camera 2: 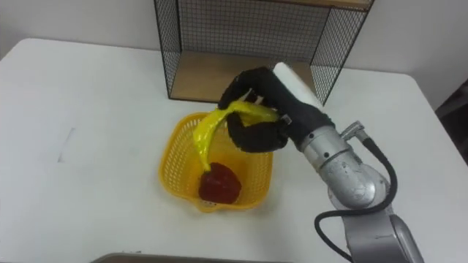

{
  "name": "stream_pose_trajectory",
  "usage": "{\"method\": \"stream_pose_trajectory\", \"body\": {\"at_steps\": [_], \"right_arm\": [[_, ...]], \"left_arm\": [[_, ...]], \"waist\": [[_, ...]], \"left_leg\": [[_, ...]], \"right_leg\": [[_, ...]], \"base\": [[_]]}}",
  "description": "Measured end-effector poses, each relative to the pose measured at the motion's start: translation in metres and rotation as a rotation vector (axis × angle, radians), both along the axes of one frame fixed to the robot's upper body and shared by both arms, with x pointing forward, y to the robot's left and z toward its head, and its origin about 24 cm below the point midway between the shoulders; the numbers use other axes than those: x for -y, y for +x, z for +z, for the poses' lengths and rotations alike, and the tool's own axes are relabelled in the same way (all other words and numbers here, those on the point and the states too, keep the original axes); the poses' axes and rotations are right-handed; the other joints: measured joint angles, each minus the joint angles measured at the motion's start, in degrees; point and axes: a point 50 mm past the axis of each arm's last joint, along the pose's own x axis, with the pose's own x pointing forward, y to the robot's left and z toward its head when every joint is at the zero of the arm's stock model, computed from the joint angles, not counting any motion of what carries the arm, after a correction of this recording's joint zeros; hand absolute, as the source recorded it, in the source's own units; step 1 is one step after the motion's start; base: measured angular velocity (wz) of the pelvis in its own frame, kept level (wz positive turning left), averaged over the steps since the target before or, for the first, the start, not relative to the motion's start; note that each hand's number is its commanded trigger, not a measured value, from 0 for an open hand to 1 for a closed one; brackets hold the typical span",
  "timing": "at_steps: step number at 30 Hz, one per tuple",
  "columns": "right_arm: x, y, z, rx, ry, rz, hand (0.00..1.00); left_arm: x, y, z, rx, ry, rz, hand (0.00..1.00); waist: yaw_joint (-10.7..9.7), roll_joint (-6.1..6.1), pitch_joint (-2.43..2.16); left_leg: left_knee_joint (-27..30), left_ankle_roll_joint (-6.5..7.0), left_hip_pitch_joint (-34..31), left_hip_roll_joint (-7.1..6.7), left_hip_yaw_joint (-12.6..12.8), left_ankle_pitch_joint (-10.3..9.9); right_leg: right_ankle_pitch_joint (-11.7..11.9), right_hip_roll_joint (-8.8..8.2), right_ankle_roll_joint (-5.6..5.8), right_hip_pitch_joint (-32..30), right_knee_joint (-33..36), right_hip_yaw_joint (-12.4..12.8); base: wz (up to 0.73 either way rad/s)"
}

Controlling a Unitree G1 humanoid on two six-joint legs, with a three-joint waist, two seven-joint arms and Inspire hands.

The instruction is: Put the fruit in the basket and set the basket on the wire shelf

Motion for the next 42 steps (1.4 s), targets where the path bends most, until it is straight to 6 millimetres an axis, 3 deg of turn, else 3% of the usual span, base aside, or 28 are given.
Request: {"method": "stream_pose_trajectory", "body": {"at_steps": [7, 8, 9, 18, 26, 33, 42], "right_arm": [[-0.017, -0.005, -0.013, -0.085, -0.068, 0.104, 1.0], [-0.019, -0.005, -0.014, -0.099, -0.074, 0.11, 0.36], [-0.019, -0.005, -0.015, -0.105, -0.075, 0.113, 0.0], [-0.022, -0.007, -0.025, -0.167, -0.088, 0.144, 0.0], [-0.022, -0.007, -0.026, -0.171, -0.09, 0.141, 0.0], [-0.024, -0.009, -0.032, -0.179, -0.052, 0.109, 0.0], [-0.02, -0.015, -0.05, -0.266, -0.046, 0.087, 0.0]], "left_arm": [[0.001, 0.008, 0.0, 0.016, -0.002, -0.018, 0.0], [0.001, 0.009, 0.0, 0.017, -0.002, -0.019, 0.0], [0.001, 0.009, 0.0, 0.018, -0.001, -0.02, 0.0], [0.003, 0.012, 0.0, 0.018, -0.01, -0.033, 0.0], [0.003, 0.014, 0.0, 0.02, -0.022, -0.036, 0.0], [0.004, 0.014, 0.0, 0.017, -0.022, -0.038, 0.0], [0.004, 0.011, 0.0, 0.012, -0.023, -0.037, 0.0]], "waist": [[1.95, 0.27, 0.17], [2.08, 0.35, 0.23], [2.11, 0.4, 0.26], [2.06, 0.69, 0.35], [2.06, 0.29, 0.04], [2.07, 0.32, 0.02], [2.1, 0.95, -0.03]], "left_leg": [[0.05, 0.01, -0.34, 0.03, 0.07, -0.01], [0.05, 0.01, -0.36, 0.03, 0.06, -0.01], [0.05, 0.01, -0.38, 0.03, 0.06, -0.01], [0.01, 0.01, -0.42, 0.02, 0.03, 0.0], [0.11, 0.01, -0.42, 0.02, 0.04, 0.0], [0.45, 0.02, -0.35, 0.06, -0.07, -0.01], [0.54, 0.02, -0.48, 0.12, -0.13, 0.0]], "right_leg": [[0.06, 0.01, -0.01, -0.3, -0.06, 0.05], [0.06, 0.01, -0.01, -0.3, -0.06, 0.04], [0.06, 0.01, -0.01, -0.31, -0.06, 0.04], [0.06, 0.04, -0.01, -0.38, -0.11, -0.02], [0.06, 0.04, -0.01, -0.32, -0.1, -0.06], [0.09, 0.1, -0.03, -0.11, -0.08, -0.04], [0.17, 0.19, -0.07, -0.19, -0.07, -0.02]], "base": [[0.0], [0.0], [0.0], [0.0], [0.0], [0.0], [0.0]]}}
